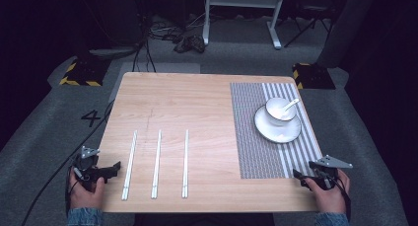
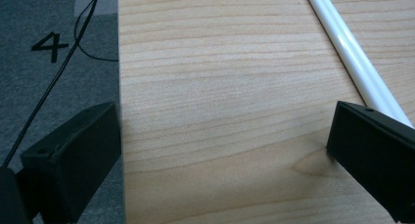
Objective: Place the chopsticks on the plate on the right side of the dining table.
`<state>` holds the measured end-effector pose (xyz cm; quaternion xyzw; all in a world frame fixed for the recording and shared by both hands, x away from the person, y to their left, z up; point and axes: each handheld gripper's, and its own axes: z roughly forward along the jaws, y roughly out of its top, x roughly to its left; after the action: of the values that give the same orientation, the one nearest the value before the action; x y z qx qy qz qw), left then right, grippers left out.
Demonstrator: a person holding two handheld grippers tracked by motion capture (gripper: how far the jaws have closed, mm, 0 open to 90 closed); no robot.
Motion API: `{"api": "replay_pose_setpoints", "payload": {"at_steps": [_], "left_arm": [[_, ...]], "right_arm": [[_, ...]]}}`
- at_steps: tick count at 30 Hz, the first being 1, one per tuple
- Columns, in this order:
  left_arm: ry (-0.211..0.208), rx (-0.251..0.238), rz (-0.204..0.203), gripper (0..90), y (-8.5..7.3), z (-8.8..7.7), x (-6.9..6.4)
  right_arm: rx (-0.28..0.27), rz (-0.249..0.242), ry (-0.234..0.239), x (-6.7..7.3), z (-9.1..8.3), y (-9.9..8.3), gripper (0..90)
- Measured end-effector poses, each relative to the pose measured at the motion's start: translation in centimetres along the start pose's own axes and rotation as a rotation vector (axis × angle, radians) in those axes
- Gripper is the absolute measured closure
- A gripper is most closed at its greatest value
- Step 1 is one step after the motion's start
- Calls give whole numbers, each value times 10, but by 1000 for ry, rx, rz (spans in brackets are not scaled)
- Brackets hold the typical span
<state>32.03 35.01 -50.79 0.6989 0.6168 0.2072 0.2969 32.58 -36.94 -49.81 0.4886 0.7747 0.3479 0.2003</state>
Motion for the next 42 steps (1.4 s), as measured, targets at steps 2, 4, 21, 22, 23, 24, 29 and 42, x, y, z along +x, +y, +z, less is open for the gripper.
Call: {"api": "replay_pose_setpoints", "payload": {"at_steps": [2,4,21,22,23,24,29,42], "left_arm": [[0,0,-1,0,0,0,0],[1,0,0,0,0,0,0],[-1,0,-2,0,0,0,0],[0,-1,1,0,0,0,0],[0,-1,3,0,0,0,0],[0,-1,3,0,0,0,0],[-2,-1,1,0,0,0,0],[-2,0,-1,0,0,0,0]], "right_arm": [[-6,-3,14,1,-1,2,267],[-20,-2,29,4,-4,9,260],[-3,-123,122,48,-14,66,278],[17,-137,127,51,-11,71,295],[23,-142,130,52,-9,73,295],[23,-142,130,52,-9,73,295],[18,-168,144,60,-1,82,290],[-5,-256,210,116,34,117,310]]}}
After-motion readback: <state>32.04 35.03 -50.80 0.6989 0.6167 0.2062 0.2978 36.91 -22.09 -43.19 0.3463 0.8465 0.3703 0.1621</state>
